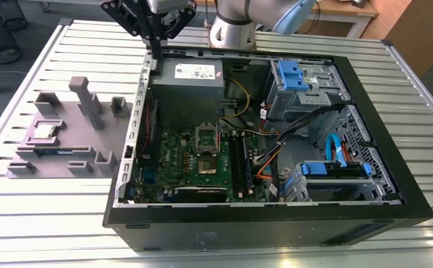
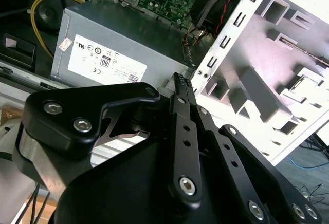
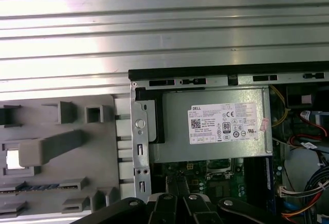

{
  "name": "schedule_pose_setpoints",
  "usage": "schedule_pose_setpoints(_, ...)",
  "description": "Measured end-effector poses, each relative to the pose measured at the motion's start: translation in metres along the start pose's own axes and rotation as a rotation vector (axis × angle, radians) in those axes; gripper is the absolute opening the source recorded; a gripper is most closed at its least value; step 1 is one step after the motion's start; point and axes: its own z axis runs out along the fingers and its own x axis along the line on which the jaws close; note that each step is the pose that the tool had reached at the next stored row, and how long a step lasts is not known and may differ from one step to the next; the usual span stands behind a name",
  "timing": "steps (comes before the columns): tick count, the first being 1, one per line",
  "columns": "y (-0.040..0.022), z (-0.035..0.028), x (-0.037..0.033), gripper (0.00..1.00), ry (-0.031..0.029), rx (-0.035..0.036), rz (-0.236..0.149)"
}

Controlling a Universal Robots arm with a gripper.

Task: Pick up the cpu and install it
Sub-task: 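Reach for the cpu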

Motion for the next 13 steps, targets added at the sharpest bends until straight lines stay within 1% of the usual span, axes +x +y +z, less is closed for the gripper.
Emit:
schedule_pose_setpoints(8, -0.0003, -0.0001, 0.0044, 0.11, 0.0000, 0.0000, 0.000)
schedule_pose_setpoints(13, -0.0004, -0.0002, 0.0055, 0.11, 0.0000, 0.0000, 0.000)
